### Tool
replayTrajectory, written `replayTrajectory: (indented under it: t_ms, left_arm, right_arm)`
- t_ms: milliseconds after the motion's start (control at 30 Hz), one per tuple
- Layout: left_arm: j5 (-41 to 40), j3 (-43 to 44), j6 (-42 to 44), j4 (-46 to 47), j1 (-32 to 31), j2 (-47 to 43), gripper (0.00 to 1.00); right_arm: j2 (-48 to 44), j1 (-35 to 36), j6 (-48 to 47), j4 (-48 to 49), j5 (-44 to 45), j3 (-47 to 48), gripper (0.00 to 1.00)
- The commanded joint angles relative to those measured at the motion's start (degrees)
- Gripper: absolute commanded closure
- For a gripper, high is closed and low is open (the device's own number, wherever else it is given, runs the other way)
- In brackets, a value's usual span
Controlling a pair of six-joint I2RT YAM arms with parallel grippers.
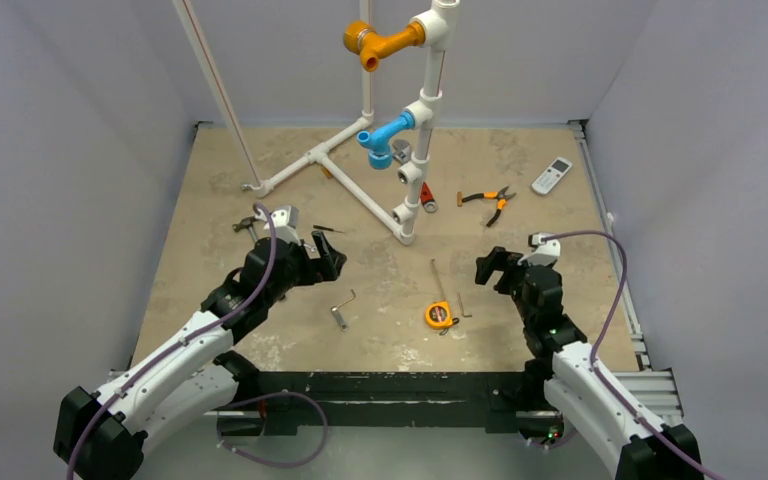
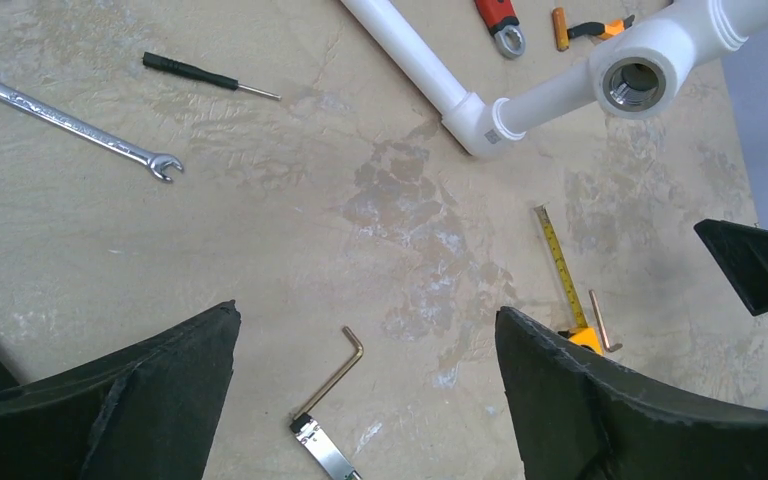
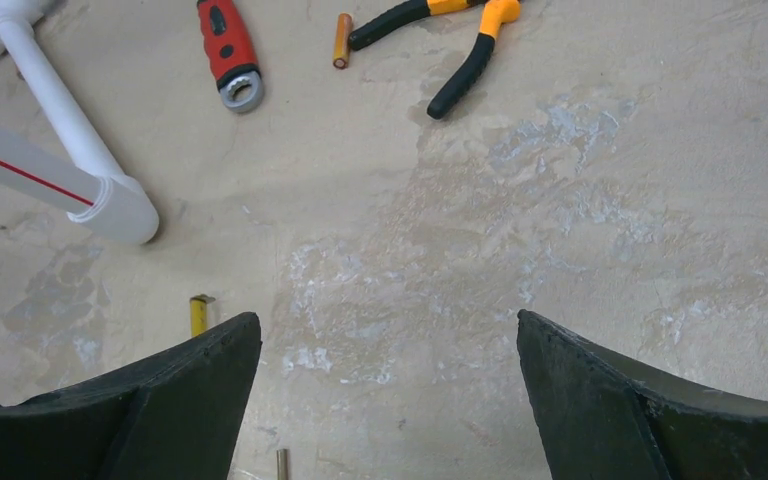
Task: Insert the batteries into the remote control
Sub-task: Pick up the remote control from the center of the board.
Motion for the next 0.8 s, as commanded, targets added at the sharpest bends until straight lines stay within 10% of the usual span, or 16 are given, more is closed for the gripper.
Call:
replayTrajectory:
  t_ms: [0, 400, 767]
  left_arm:
    - [-0.6, -0.6, 0.4, 3.8, 0.1, -0.1, 0.04]
    - [-0.3, 1.8, 2.7, 1.8, 0.1, 0.4, 0.04]
    - [0.6, 4.4, 3.2, 0.6, 0.1, 1.4, 0.04]
  right_arm:
    - [-0.4, 0.0, -0.5, 0.9, 0.1, 3.5, 0.01]
    - [4.8, 0.0, 4.9, -9.9, 9.7, 11.0, 0.01]
    - [36.6, -9.0, 5.9, -15.9, 9.7, 36.9, 0.01]
